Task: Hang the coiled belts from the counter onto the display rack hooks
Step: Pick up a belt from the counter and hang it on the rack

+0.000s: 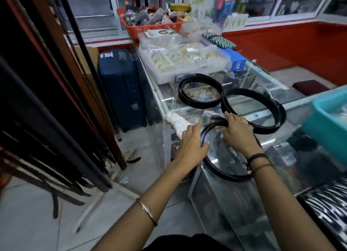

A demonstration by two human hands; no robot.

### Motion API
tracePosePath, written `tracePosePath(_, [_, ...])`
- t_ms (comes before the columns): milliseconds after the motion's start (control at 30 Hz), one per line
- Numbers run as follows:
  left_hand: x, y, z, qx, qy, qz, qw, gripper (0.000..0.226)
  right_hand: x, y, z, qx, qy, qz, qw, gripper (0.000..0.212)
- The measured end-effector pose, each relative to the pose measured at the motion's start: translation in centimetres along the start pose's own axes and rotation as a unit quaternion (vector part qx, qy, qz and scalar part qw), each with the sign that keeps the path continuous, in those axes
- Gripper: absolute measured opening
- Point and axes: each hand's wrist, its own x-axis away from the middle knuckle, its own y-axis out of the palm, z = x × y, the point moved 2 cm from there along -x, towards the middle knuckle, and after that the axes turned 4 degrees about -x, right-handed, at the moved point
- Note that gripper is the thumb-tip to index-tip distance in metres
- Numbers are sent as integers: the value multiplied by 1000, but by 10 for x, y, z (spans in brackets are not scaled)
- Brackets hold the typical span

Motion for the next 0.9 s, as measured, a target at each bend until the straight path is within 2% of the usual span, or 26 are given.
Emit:
tracePosePath(67, [-6, 2, 2, -25, -20, -1, 999, 58, -7, -1, -2, 56, 3, 10, 998, 52])
tracePosePath(133, [-10, 3, 4, -50, -32, 1, 998, 47, -16, -2, -5, 95, -3, 13, 995, 39])
tracePosePath(233, [-12, 3, 5, -75, -39, 13, 996, 37, -28, -5, -5, 78, 12, 28, 996, 23])
tracePosePath(333, [-11, -2, 3, -79, -44, 47, 995, 41, -32, -9, -8, 63, 21, 30, 997, 21])
tracePosePath(500, [1, -24, -8, -87, -36, 111, 989, 46, -23, -19, -29, 33, -31, 72, 996, 24])
tracePosePath(700, [29, -92, -31, -97, -10, 206, 974, 50, -12, -40, -92, -123, -131, 56, 982, 28])
tracePosePath(900, [72, -179, -72, -126, -50, 311, 941, 42, -2, -42, -182, -322, -219, -10, 921, 24])
